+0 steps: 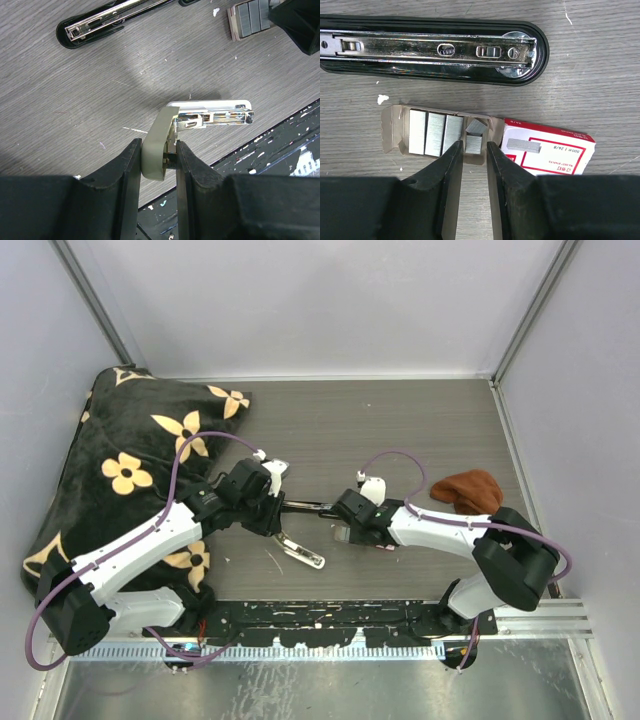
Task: Load the staples into the stapler
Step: Pick up the staple from the center of the board.
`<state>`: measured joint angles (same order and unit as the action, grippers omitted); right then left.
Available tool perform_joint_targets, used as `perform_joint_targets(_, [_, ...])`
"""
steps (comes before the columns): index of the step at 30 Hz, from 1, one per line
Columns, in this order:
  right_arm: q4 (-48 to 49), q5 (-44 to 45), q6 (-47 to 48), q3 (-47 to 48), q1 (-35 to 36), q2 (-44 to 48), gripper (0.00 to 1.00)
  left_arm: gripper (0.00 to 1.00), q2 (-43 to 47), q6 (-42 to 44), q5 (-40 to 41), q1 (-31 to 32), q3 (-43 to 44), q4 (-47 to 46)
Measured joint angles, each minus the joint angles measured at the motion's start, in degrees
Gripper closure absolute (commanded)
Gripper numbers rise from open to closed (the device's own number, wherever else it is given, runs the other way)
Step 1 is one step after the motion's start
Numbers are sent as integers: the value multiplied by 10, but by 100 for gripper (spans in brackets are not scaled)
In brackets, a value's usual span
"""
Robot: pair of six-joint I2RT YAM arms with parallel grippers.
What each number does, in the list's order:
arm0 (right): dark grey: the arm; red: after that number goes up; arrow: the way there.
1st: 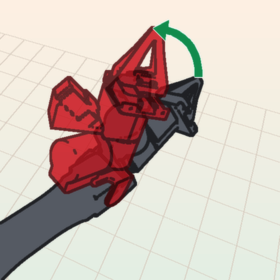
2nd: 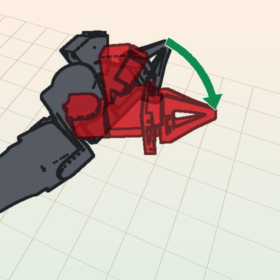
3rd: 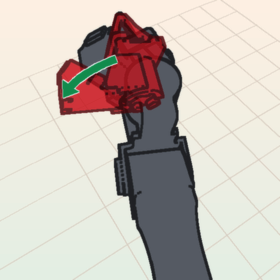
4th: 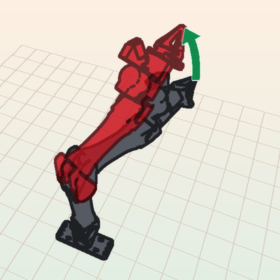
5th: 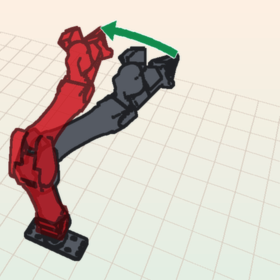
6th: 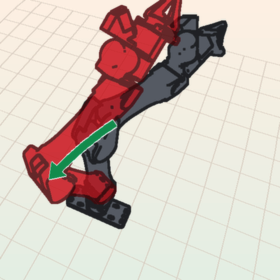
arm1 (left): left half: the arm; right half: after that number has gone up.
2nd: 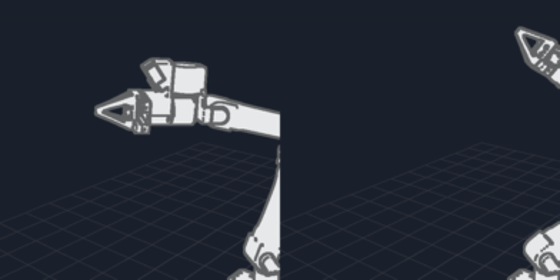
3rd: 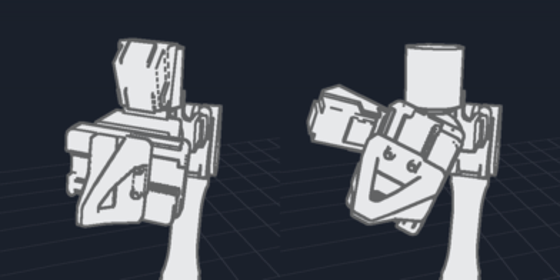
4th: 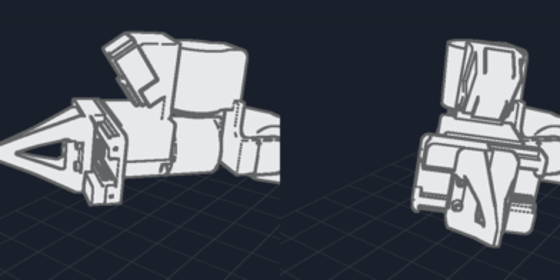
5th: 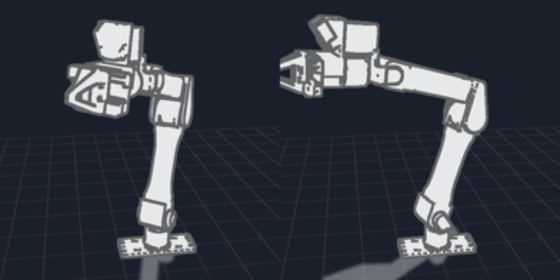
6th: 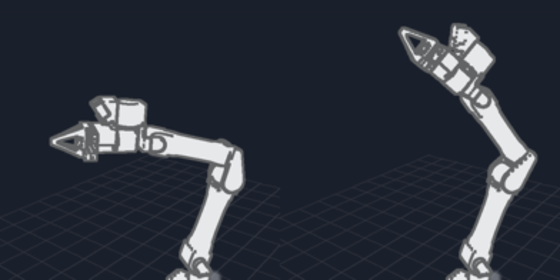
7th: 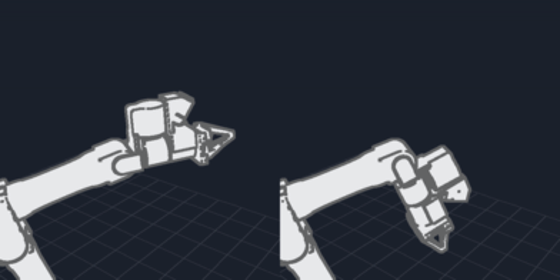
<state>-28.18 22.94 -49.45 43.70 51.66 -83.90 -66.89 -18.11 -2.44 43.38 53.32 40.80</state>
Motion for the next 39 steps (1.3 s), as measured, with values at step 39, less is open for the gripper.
perform_joint_targets(39, [13, 15, 0, 10, 0, -32, 76, 100, 0, 2, -4, 0, 0, 0])
